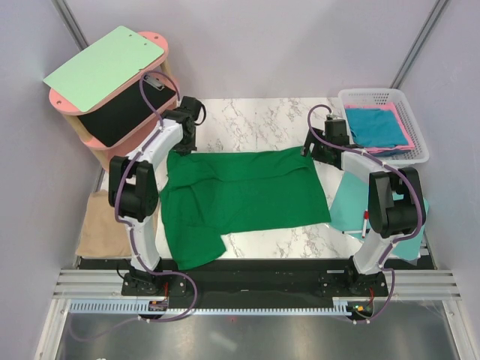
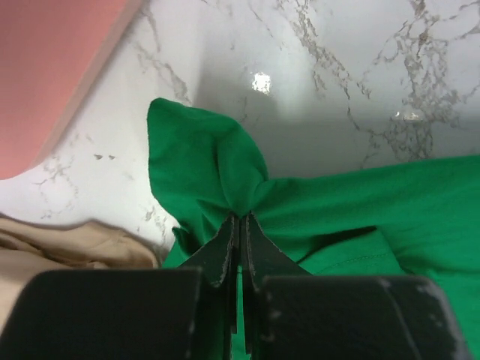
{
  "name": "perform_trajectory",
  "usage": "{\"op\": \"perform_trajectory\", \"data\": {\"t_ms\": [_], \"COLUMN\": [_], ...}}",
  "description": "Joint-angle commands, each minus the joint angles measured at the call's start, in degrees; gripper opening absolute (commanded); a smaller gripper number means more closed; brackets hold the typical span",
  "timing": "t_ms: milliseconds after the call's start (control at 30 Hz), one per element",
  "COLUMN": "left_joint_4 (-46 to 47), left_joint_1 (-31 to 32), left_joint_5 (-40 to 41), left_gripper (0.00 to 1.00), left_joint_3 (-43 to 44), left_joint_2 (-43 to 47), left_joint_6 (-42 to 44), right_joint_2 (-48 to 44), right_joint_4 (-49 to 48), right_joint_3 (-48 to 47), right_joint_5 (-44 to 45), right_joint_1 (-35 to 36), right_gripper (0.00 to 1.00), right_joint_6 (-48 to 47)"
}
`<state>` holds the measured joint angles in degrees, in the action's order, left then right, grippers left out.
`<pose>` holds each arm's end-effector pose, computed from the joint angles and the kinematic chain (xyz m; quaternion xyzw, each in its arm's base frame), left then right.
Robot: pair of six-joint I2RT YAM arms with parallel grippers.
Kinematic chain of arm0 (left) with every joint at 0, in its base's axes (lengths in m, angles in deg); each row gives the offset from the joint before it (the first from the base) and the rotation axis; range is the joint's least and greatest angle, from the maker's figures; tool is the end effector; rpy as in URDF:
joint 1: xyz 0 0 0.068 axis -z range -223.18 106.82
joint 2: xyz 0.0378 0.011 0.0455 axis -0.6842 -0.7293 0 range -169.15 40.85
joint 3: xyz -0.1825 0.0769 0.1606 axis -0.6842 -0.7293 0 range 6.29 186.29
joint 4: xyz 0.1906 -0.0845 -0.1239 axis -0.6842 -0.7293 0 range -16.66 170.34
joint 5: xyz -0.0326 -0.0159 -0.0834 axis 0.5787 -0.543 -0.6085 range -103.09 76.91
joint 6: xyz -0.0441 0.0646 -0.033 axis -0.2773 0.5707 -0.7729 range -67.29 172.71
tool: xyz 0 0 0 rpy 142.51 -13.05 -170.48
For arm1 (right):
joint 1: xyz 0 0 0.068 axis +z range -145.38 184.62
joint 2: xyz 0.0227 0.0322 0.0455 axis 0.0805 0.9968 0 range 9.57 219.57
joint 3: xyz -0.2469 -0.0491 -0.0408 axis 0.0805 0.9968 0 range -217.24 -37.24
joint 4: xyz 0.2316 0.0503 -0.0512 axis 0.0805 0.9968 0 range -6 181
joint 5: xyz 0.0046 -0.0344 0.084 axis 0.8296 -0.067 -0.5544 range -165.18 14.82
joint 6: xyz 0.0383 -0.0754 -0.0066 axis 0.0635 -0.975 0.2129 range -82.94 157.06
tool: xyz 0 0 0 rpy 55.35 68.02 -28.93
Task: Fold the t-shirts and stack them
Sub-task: Fold the flattened tshirt in 1/3 of the way
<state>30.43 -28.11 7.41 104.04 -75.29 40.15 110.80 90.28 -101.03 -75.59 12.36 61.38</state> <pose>0.4062 -0.0822 0.1863 -0.0123 0.9670 0.1255 0.2215 0.3864 0.0530 0.1627 0.1311 0.9102 0.1117 0.3768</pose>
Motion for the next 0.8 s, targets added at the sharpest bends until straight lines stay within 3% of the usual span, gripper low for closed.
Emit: {"op": "perform_trajectory", "data": {"t_ms": [0, 67, 100, 167, 200, 233, 367, 533, 567, 600, 667, 700, 767], "left_joint_4": [-0.27, -0.28, -0.28, -0.28, -0.36, -0.28, -0.28, -0.19, -0.10, -0.10, -0.10, -0.10, 0.07], "left_joint_1": [-0.13, -0.13, -0.13, -0.04, -0.13, -0.04, 0.05, 0.31, 0.48, 0.57, 0.84, 0.84, 1.01], "left_joint_5": [1.31, 0.78, 0.52, 0.43, 0.43, 0.34, -0.19, -0.45, -0.54, -0.54, -0.45, -0.45, -0.63], "left_gripper": [0.02, 0.07, 0.30, 0.54, 0.74, 0.79, 0.82, 0.82, 0.82, 0.82, 0.82, 0.82, 0.82], "left_joint_3": [-2.39, -3.79, -4.15, -4.94, -5.12, -5.29, -5.82, -6.17, -6.43, -6.44, -6.96, -7.05, -7.75], "left_joint_2": [5.83, 6.27, 6.19, 6.01, 5.75, 5.66, 5.66, 5.83, 5.92, 5.75, 5.92, 5.92, 6.45], "left_joint_6": [-1.68, -1.94, -1.95, -2.12, -2.12, -2.21, -2.82, -3.35, -3.44, -3.44, -3.70, -3.79, -4.05], "right_joint_2": [0.37, 0.28, 0.28, 0.20, 0.20, 0.20, 0.98, 4.41, 5.02, 5.81, 8.36, 10.37, 12.75], "right_joint_4": [-2.33, -2.24, -2.24, -2.42, -2.42, -2.76, -4.78, -4.44, -4.09, -3.13, -2.94, -3.03, -3.03], "right_joint_3": [-0.11, -0.02, -0.02, 0.24, 0.24, 0.33, -0.45, -5.80, -6.86, -8.01, -10.91, -11.96, -15.21], "right_joint_5": [-1.70, -1.79, -1.71, -1.88, -1.97, -2.23, -5.55, -9.26, -9.44, -10.48, -11.98, -13.99, -15.23], "right_joint_1": [0.16, 0.16, 0.16, 0.25, 0.25, 0.25, 0.16, 3.14, 4.98, 5.78, 8.32, 9.03, 11.22], "right_gripper": [0.88, 0.88, 0.88, 0.88, 0.88, 0.88, 0.87, 0.78, 0.71, 0.52, 0.34, 0.18, 0.10], "right_joint_6": [0.91, 0.91, 0.91, 0.91, 1.00, 1.00, 1.26, -0.14, -0.75, -1.54, -1.81, -1.55, -1.46]}}
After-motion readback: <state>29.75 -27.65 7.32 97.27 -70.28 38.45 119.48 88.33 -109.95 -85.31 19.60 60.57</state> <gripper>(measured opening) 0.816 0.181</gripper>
